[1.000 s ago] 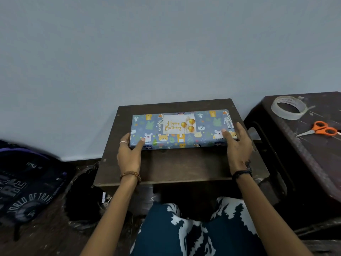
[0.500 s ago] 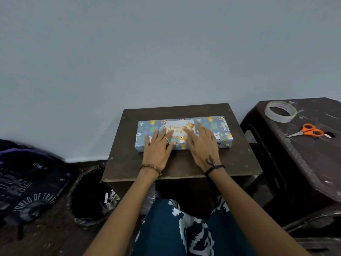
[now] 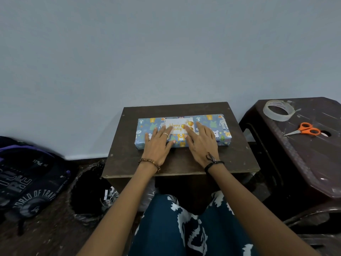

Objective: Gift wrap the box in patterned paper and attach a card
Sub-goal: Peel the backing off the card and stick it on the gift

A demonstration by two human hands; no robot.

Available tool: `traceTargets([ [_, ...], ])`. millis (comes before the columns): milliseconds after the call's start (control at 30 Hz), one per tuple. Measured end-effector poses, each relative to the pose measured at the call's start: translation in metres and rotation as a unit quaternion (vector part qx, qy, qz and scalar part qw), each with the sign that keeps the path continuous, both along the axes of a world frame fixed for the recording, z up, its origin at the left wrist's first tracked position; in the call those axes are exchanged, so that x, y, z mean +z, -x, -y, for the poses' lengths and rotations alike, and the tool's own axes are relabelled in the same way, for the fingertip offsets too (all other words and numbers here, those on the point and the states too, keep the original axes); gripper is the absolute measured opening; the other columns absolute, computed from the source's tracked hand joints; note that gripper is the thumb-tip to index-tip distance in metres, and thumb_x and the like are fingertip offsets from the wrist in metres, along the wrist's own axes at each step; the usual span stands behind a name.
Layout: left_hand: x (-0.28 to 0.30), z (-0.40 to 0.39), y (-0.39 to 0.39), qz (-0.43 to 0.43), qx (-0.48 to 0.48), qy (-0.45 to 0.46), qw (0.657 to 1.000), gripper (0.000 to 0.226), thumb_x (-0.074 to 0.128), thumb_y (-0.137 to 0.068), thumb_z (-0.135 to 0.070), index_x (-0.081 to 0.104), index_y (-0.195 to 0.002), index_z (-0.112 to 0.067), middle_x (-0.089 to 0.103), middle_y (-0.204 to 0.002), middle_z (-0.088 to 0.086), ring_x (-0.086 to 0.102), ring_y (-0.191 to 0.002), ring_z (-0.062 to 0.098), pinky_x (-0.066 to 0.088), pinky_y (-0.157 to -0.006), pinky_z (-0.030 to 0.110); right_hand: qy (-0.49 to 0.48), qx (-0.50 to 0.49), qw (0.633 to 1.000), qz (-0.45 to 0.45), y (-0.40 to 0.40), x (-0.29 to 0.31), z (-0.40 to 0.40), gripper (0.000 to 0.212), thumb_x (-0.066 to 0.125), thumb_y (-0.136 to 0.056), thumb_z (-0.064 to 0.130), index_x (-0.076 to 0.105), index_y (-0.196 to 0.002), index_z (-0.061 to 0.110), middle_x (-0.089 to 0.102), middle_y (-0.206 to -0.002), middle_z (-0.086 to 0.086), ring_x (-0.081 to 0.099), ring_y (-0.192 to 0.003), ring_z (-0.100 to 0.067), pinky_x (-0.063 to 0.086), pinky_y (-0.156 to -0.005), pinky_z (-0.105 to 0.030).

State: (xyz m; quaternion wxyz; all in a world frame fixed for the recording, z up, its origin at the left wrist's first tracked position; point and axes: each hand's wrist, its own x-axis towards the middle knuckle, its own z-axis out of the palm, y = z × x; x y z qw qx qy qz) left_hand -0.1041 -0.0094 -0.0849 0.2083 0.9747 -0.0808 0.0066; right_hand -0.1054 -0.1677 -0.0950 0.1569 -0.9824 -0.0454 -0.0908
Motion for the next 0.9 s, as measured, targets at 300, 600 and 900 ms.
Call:
traceTargets([
  [300, -0.014, -0.064, -0.011, 0.032, 0.16, 0.227, 0.96, 0.068, 0.054, -0.092, -0.031, 0.019, -0.148, -0.016, 0.018, -0.155, 0.004, 0.01, -0.144, 0.018, 0.008, -0.116, 0.034, -0.097, -0.112, 0.987, 0.068, -0.011, -0.005, 0.05, 0.046, 0.034, -0.101, 0.022, 0.031, -0.143, 0.004, 0.031, -0.15, -0.012, 0.025, -0.14, -0.024, 0.013, -0.114, -0.034],
  [600, -0.053, -0.057, -0.006, 0.065, 0.226, 0.392, 0.89, 0.041, 0.048, -0.093, -0.036, 0.048, -0.132, -0.025, 0.059, -0.109, -0.019, 0.054, -0.096, -0.011, 0.042, -0.086, 0.011, -0.107, -0.161, 0.96, 0.203, -0.019, -0.044, 0.048, 0.046, 0.035, -0.098, 0.025, 0.046, -0.134, -0.001, 0.045, -0.14, -0.015, 0.041, -0.127, -0.027, 0.029, -0.105, -0.029],
  [900, -0.03, -0.05, 0.0, -0.048, 0.287, 0.323, 0.901, 0.064, 0.039, -0.083, -0.06, 0.036, -0.139, -0.03, 0.051, -0.135, 0.004, 0.044, -0.127, 0.025, 0.04, -0.103, 0.048, -0.062, -0.161, 0.979, 0.113, -0.014, -0.028, 0.048, 0.048, 0.025, -0.101, 0.026, 0.042, -0.136, -0.001, 0.044, -0.141, -0.016, 0.042, -0.129, -0.029, 0.032, -0.107, -0.045],
])
